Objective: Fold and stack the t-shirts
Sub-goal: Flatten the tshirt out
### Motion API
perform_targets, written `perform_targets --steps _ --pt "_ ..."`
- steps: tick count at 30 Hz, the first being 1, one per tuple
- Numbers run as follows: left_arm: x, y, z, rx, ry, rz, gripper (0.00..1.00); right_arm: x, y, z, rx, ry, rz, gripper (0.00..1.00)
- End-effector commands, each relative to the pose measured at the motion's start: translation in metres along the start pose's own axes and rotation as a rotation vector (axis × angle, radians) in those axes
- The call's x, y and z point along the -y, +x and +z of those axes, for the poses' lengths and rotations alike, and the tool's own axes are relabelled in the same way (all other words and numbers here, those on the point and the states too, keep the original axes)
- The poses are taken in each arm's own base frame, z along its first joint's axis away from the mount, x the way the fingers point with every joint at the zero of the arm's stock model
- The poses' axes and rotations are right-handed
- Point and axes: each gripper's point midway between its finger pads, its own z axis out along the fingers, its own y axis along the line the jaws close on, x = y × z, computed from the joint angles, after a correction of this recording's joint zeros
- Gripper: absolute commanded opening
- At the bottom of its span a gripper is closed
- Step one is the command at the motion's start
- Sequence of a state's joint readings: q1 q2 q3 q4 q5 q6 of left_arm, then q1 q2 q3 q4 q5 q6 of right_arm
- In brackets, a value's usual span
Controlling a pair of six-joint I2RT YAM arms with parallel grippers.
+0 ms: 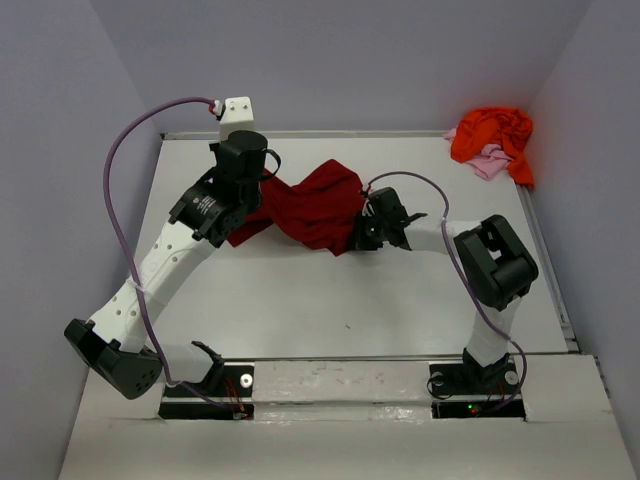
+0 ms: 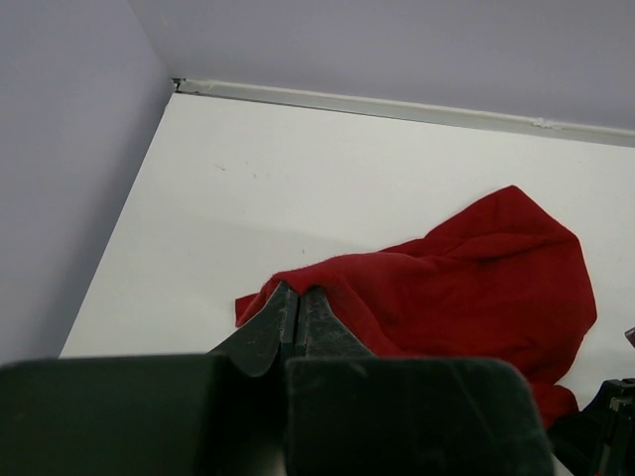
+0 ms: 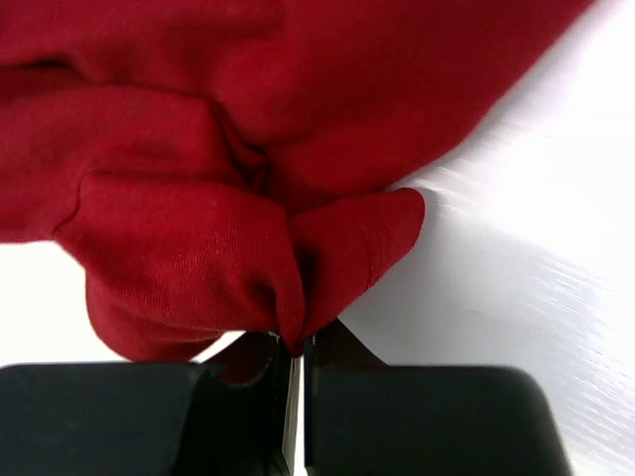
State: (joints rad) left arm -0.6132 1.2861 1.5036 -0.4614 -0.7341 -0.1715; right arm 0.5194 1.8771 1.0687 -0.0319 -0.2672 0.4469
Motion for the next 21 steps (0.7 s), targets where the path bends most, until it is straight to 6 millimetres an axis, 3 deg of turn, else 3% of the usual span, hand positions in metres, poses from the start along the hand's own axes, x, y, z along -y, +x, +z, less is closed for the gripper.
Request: perform_targets --steps 1,5,8,10,16,21 --pt "-0.01 -0.016 -0.007 0.048 -0.008 -0.026 0.0 0.003 0.025 0.01 -0.062 0.006 0.012 0.0" --pt "-0.011 -0.013 -0.007 0.046 -0.013 -0.021 0.0 0.002 0.016 -0.004 -0.036 0.033 -0.014 0.0" --pt "-0.012 -0.014 -0.009 0.052 -0.007 -0.027 0.0 -0.005 -0.006 -0.034 0.033 0.069 -0.051 0.0" --pt "-0.014 -0.017 -0.012 0.06 -0.005 -0.037 0.0 -0.019 -0.039 -0.066 0.139 0.086 -0.092 0.0" --pt "-0.019 -0.024 -0.02 0.076 0.008 -0.052 0.0 -0.035 -0.099 -0.153 0.341 0.199 -0.157 0.0" --pt "-0.022 -0.027 -0.024 0.086 0.012 -0.059 0.0 -0.035 -0.126 -0.209 0.45 0.311 -0.19 0.0"
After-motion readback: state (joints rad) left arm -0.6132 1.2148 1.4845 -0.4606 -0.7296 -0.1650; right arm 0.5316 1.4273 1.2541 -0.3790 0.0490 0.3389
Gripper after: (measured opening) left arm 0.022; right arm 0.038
